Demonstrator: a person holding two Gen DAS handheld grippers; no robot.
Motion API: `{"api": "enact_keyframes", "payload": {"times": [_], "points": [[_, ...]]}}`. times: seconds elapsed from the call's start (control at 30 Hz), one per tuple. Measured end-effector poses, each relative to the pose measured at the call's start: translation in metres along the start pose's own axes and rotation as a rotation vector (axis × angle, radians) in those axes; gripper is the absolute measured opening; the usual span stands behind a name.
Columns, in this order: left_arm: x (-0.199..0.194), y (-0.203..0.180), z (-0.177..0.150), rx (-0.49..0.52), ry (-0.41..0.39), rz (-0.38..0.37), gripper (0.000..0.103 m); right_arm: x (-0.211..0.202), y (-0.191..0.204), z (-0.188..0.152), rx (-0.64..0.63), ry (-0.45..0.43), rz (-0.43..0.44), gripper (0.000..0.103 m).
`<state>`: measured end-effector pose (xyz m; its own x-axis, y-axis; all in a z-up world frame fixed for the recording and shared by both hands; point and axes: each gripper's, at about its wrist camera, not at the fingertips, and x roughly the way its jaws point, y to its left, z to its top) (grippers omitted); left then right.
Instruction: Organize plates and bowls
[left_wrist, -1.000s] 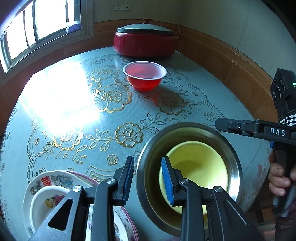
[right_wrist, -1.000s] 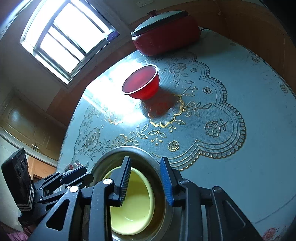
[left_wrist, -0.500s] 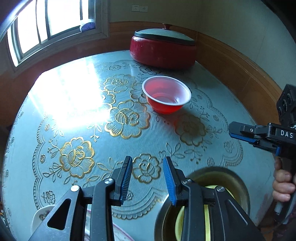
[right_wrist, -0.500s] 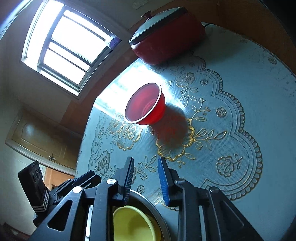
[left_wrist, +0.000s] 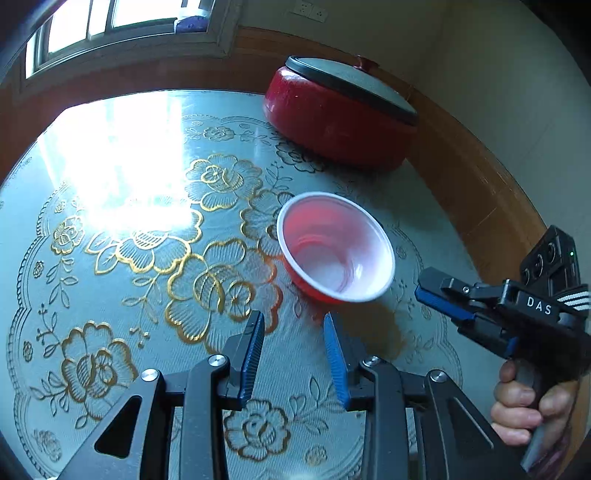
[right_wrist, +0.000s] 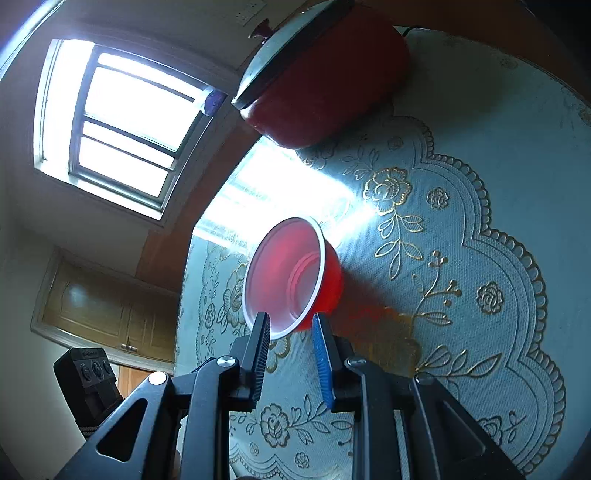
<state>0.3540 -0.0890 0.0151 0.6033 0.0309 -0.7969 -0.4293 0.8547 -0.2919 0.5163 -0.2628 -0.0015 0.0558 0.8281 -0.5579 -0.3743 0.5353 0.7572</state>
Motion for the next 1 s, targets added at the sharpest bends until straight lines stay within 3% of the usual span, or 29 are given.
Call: {"api": "enact_keyframes", "payload": {"times": [0.23, 0.4, 0.5, 0.57, 0.6, 1.0], "points": [[0.022, 0.018, 0.023, -0.09, 0.008, -0.023, 0.041, 0.02, -0.016, 0.018, 0.047, -0.015, -0.044, 0.023], [0.035, 0.023, 0.032, -0.116, 0.016, -0.036, 0.039, 0.028, -0.013, 0.025, 0.027, -0.027, -0.07, 0.01], [0.043, 0.026, 0.038, -0.147, 0.022, -0.072, 0.03, 0.035, -0.013, 0.028, 0.02, -0.015, -0.077, 0.007], [0.051, 0.026, 0.039, -0.163, 0.048, -0.084, 0.015, 0.038, -0.012, 0.028, 0.015, -0.014, -0.079, 0.006], [0.052, 0.025, 0.039, -0.163, 0.054, -0.09, 0.012, 0.038, -0.01, 0.027, 0.005, -0.014, -0.079, 0.006], [0.005, 0.008, 0.004, -0.075, 0.021, -0.086, 0.011, -0.002, 0.009, -0.007, -0.064, -0.022, -0.061, 0.006]]}}
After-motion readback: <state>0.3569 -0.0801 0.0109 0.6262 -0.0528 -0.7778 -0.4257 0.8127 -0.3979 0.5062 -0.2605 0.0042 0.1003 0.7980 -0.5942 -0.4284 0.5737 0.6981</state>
